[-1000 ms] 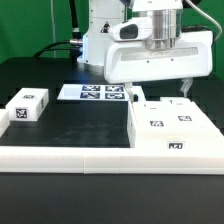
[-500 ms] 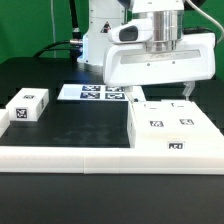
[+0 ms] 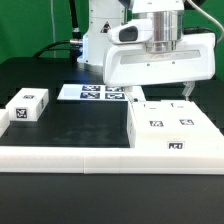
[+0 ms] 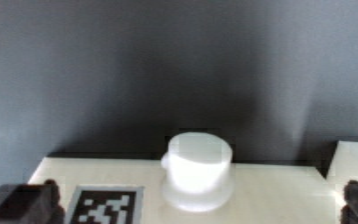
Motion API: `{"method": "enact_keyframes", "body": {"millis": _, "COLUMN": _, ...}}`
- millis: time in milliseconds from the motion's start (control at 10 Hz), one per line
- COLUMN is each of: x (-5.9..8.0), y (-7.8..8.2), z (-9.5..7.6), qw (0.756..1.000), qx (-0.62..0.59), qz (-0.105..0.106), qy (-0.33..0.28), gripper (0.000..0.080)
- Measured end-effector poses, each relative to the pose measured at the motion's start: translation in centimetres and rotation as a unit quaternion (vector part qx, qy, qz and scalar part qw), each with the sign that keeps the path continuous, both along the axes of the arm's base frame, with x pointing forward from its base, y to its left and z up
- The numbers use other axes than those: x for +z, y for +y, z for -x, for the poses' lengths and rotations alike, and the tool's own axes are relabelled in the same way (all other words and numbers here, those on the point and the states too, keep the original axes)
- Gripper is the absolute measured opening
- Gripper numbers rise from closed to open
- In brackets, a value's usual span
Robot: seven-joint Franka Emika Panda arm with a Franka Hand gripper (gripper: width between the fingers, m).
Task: Assemble cabinet
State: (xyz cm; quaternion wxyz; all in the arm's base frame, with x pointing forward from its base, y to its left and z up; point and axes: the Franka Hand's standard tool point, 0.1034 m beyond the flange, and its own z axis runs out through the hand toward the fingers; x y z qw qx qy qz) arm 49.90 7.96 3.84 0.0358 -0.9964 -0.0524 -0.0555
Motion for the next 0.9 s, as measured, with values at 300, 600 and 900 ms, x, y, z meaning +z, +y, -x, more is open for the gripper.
{"method": "enact_keyframes", "body": {"millis": 300, "x": -0.1, "y": 0.7, "z": 0.3, "qw": 1.0, "qx": -0.015, "qz": 0.003, "qy": 0.004, "gripper": 0.0797}}
{"method": "enact_keyframes", "body": {"millis": 600, "x": -1.0, "y": -1.2, "z": 0.3, "qw": 1.0, "qx": -0.013, "qz": 0.011, "qy": -0.002, "gripper": 0.0797}}
{"method": "enact_keyframes", "body": {"millis": 900, "x": -1.0, "y": -0.9, "z": 0.4, "qw": 1.0, "qx": -0.009, "qz": 0.011, "qy": -0.002, "gripper": 0.0797}}
